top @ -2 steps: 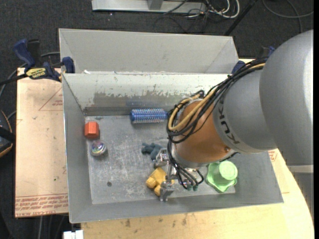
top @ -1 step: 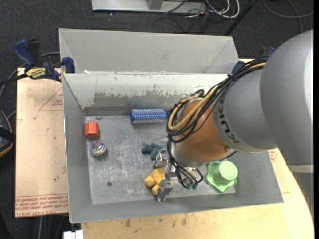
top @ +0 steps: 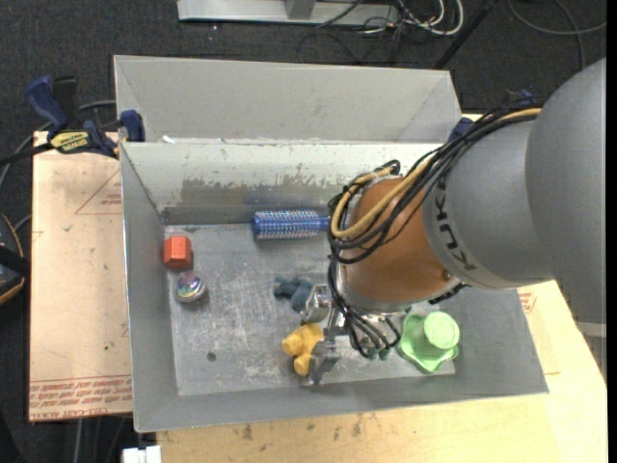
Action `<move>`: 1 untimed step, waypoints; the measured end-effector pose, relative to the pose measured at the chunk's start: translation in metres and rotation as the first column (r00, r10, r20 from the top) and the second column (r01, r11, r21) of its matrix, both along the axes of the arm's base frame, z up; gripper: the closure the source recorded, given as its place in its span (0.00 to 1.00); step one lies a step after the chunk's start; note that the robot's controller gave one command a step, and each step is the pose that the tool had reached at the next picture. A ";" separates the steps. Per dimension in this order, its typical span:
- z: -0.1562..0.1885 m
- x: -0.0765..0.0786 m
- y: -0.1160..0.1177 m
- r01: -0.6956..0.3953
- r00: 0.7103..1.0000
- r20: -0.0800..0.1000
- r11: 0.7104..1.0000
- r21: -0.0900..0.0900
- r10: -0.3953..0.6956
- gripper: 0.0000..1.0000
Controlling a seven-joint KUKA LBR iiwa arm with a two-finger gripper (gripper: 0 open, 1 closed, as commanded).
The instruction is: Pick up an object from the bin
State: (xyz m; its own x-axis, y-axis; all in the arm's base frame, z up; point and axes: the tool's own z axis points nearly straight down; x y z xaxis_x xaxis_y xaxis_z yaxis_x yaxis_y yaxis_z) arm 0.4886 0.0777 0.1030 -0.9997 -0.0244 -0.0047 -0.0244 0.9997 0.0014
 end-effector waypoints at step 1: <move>0.034 0.001 0.000 -0.001 1.000 0.000 1.000 0.000 0.001 1.00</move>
Offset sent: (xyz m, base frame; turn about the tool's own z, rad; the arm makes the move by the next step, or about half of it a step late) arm 0.0000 -0.0001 0.0322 0.0000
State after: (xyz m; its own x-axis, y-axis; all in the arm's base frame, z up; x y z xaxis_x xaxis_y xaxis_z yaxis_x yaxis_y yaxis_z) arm 0.4897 0.0782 0.1367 -0.9997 -0.0252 -0.0046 -0.0252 0.9997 0.0016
